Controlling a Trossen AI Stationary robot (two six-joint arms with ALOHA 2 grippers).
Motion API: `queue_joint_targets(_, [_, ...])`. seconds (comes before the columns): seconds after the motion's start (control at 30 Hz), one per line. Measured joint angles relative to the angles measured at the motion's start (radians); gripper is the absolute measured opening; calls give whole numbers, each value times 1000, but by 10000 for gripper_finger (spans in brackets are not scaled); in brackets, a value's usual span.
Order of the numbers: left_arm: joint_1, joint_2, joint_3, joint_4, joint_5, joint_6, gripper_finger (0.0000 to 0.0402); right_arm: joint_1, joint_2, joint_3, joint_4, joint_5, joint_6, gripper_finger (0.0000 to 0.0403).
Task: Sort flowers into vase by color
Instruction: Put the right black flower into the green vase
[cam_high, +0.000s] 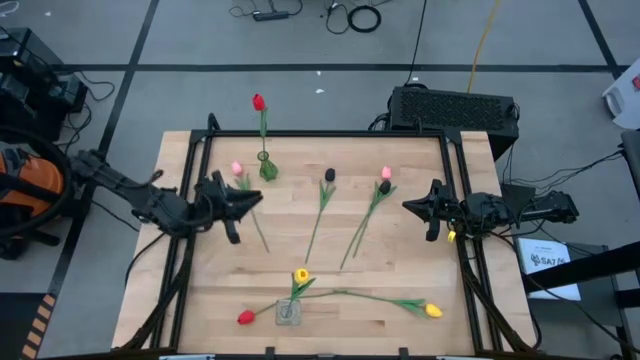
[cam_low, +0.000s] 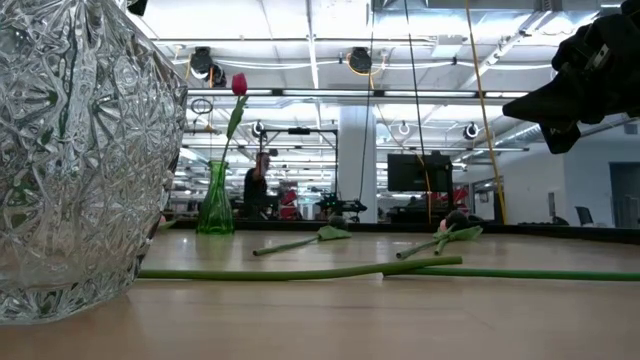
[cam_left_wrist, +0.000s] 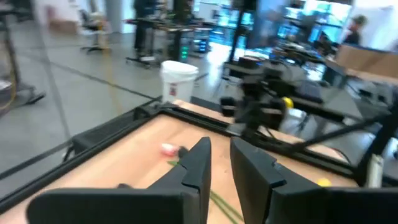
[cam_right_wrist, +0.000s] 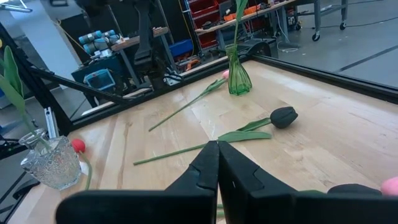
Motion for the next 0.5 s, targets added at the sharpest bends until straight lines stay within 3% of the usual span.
queue_joint_targets(0.2, [57,-17,0,-60,40,-24,43,0,0,0,24,4,0,0])
queue_joint_targets(0.33, [136,-7,0,-231,61,-171,33,0,0,0,38,5,-12,0])
queue_joint_targets(0.5, [300,-7,-19,-405,276,-352,21,0,0,0,74,5,-8,0])
